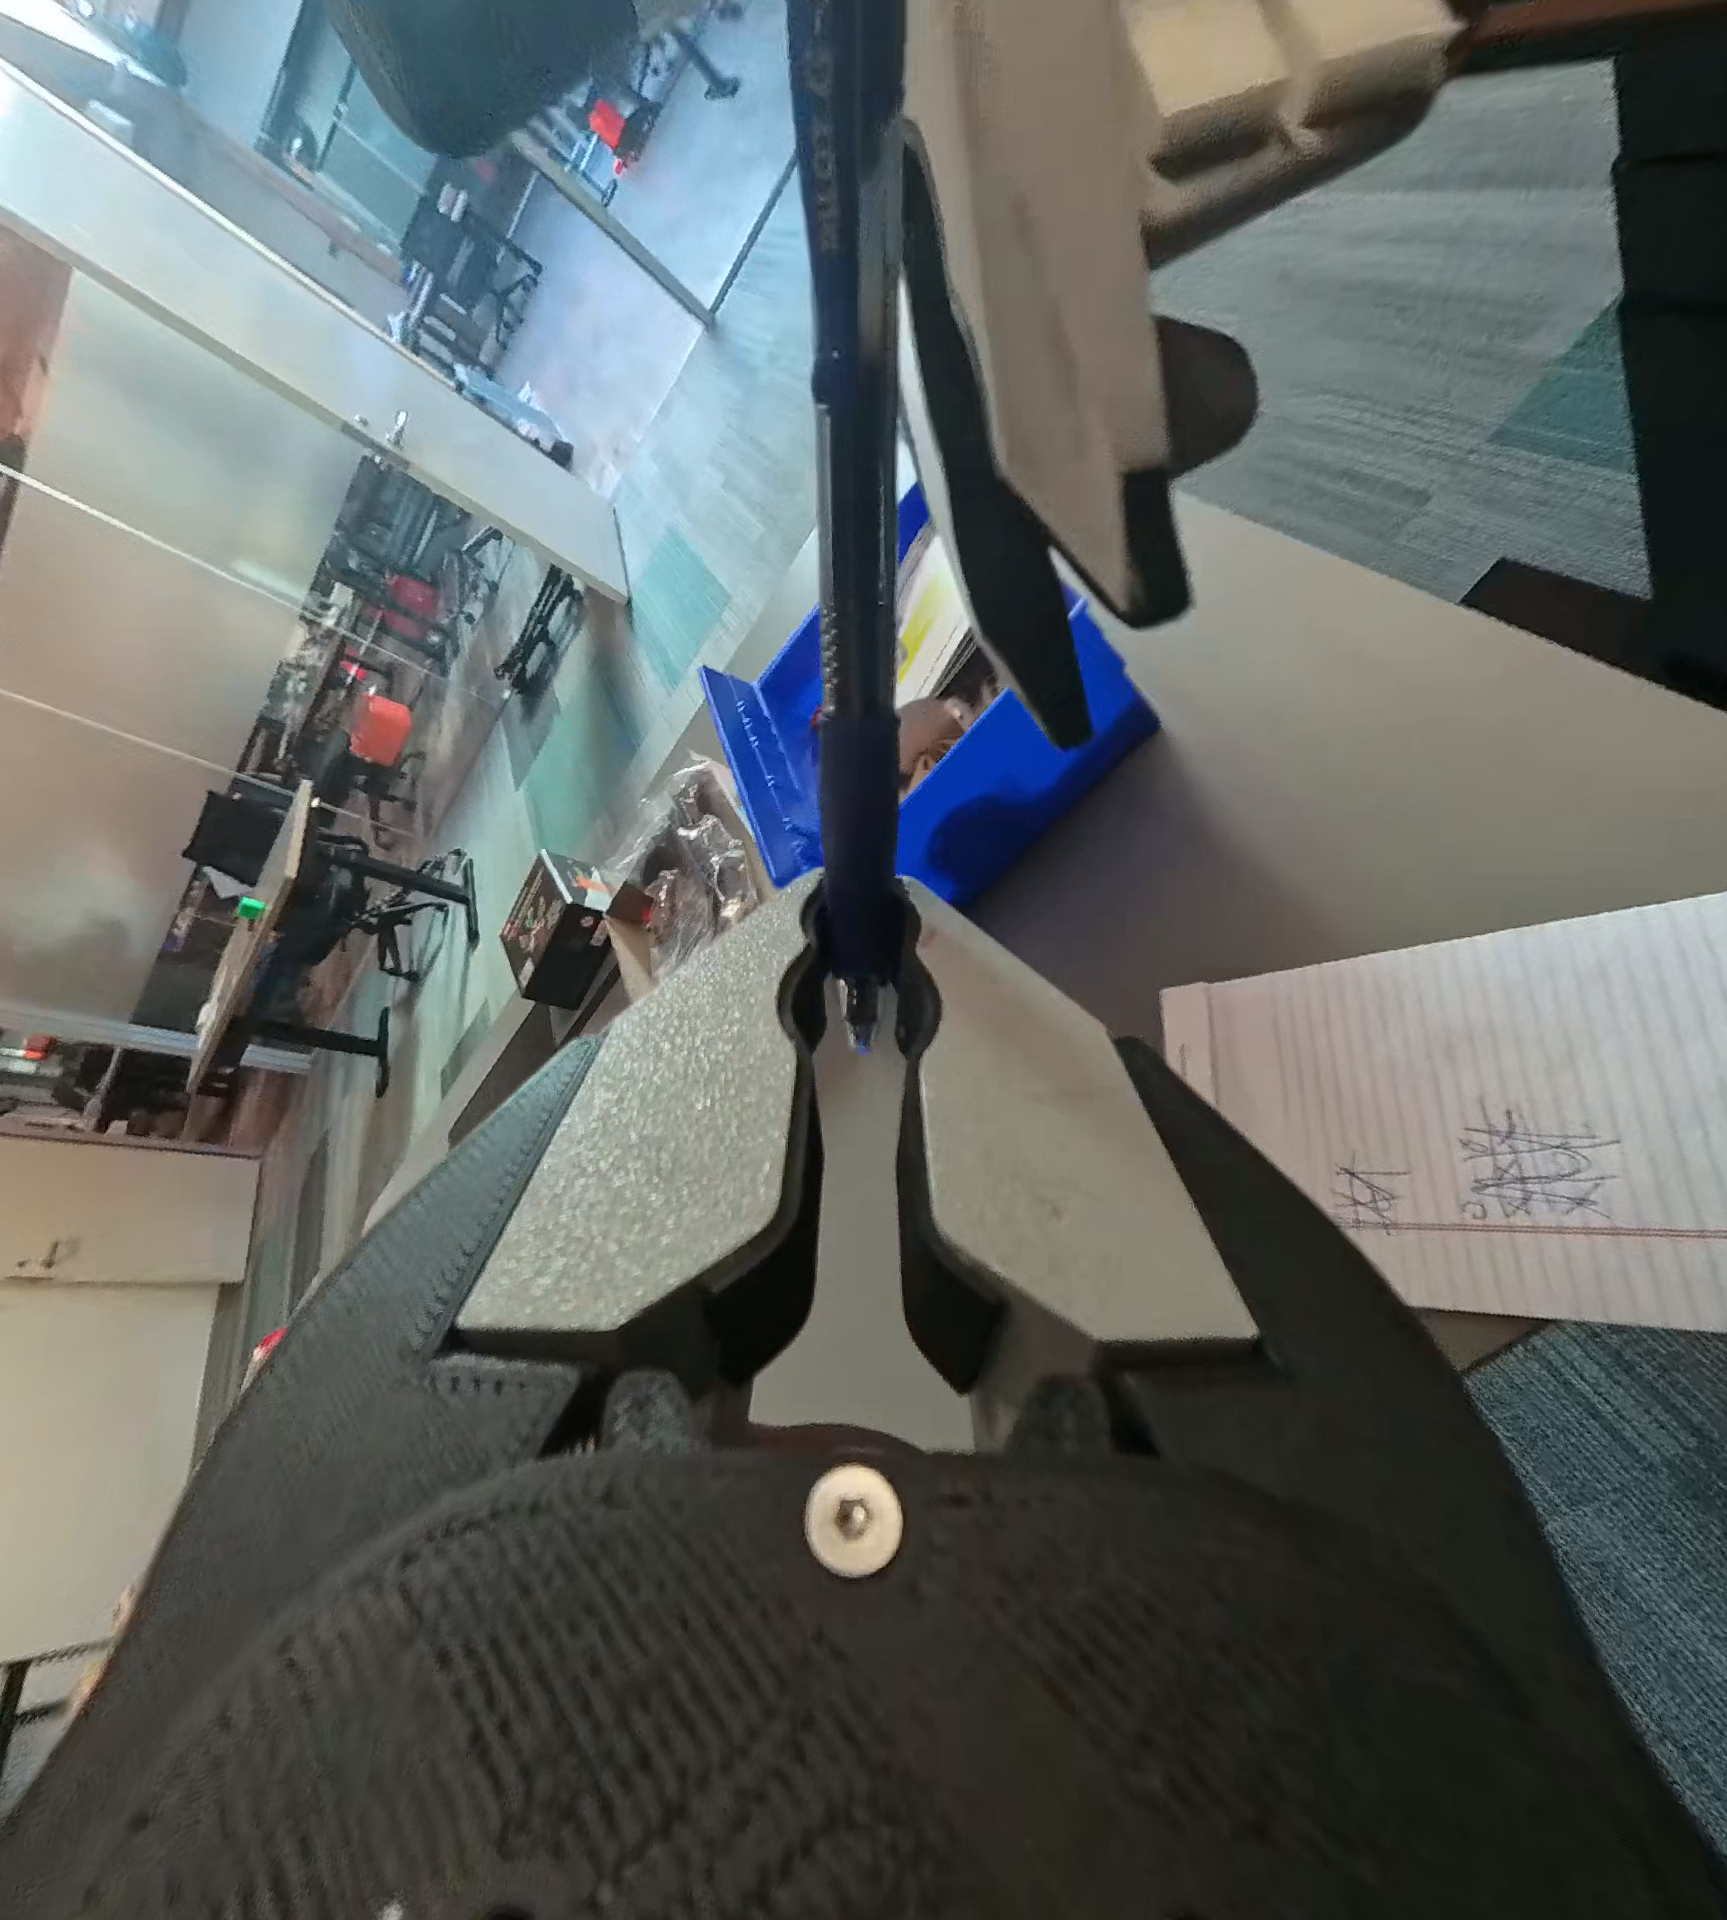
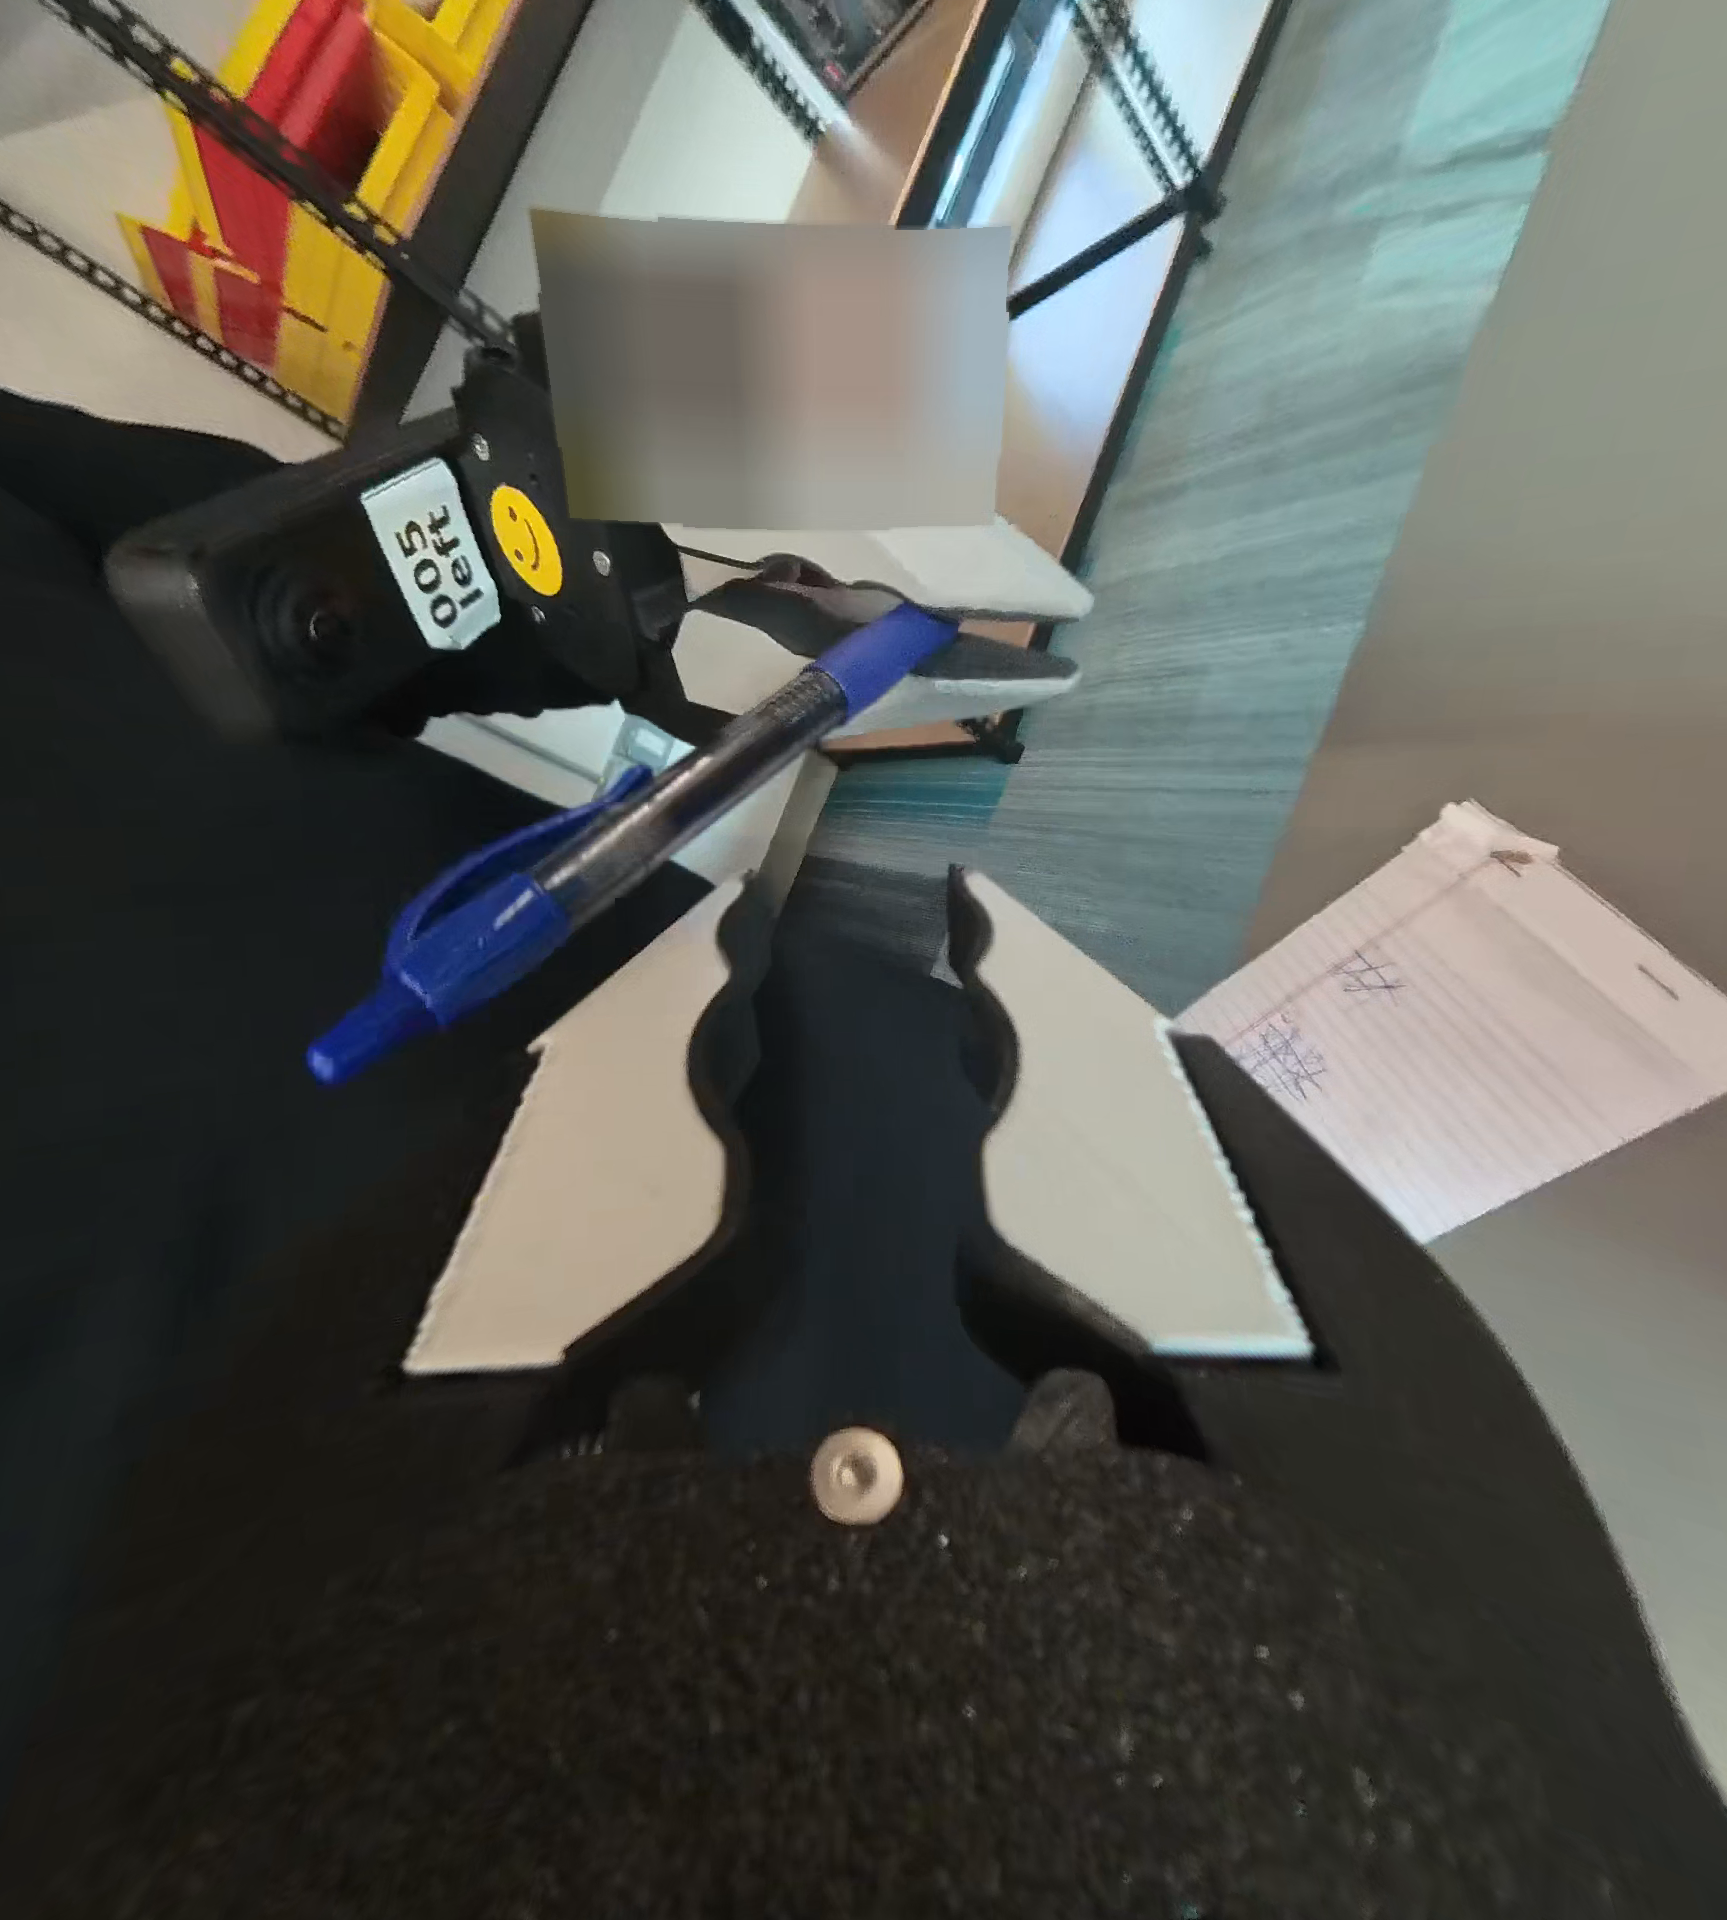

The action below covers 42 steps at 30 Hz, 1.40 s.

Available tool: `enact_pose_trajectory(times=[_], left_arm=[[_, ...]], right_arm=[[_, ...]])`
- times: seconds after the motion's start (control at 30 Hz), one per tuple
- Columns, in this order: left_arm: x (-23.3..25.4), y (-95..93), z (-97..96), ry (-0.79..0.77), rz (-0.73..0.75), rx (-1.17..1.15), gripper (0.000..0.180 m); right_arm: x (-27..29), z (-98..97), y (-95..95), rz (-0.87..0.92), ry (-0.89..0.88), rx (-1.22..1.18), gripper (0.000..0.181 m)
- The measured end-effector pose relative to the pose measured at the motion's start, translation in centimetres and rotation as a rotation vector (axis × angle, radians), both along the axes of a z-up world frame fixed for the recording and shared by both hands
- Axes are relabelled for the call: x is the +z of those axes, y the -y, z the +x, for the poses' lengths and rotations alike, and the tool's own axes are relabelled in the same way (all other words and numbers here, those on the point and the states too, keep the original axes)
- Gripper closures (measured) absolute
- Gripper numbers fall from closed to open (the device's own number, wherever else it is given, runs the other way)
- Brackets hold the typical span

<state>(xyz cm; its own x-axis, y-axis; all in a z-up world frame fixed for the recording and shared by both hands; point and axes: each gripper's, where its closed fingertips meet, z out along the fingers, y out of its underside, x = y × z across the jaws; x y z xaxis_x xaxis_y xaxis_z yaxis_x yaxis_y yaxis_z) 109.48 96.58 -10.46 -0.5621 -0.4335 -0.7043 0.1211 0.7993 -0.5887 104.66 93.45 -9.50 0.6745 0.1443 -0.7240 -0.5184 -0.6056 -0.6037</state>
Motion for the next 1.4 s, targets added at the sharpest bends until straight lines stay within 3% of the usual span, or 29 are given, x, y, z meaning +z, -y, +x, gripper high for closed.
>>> enact_pose_trajectory(times=[0.07,0.2,0.3,0.33,0.43,0.67,0.8,0.97,1.4], left_arm=[[-0.3,-0.7,-0.2,-0.015,-0.026,0.034,0.173],[-0.5,-3.4,-2.2,-0.046,-0.136,0.141,0.173],[-0.2,-5.1,-5.2,-0.057,-0.251,0.241,0.173],[0.1,-5.7,-6.4,-0.057,-0.307,0.283,0.173],[1.2,-8.0,-10.5,-0.055,-0.453,0.454,0.174],[1.4,-11.3,-24.9,0.044,-0.604,1.047,0.173],[-0.2,-6.9,-34.5,0.083,-0.686,1.409,0.174],[-1.4,0.7,-44.7,0.161,-0.804,1.683,0.174],[-4.5,21.4,-67.8,0.404,-0.914,1.928,0.173]], right_arm=[[-0.6,-0.2,-0.9,-0.015,0.019,0.002,0.128],[-0.6,-0.7,-3.3,0.029,0.201,-0.006,0.121],[1.7,-3.0,-7.0,0.163,0.261,0.027,0.122],[2.7,-3.7,-8.6,0.226,0.292,0.023,0.124],[6.2,-9.0,-11.7,0.432,0.213,0.216,0.164],[7.3,-23.1,-14.0,0.546,0.071,0.842,0.173],[6.0,-32.2,-9.5,0.539,-0.043,1.195,0.176],[4.4,-42.7,-1.2,0.505,-0.064,1.466,0.178],[1.0,-65.4,20.4,0.448,0.009,1.791,0.180]])
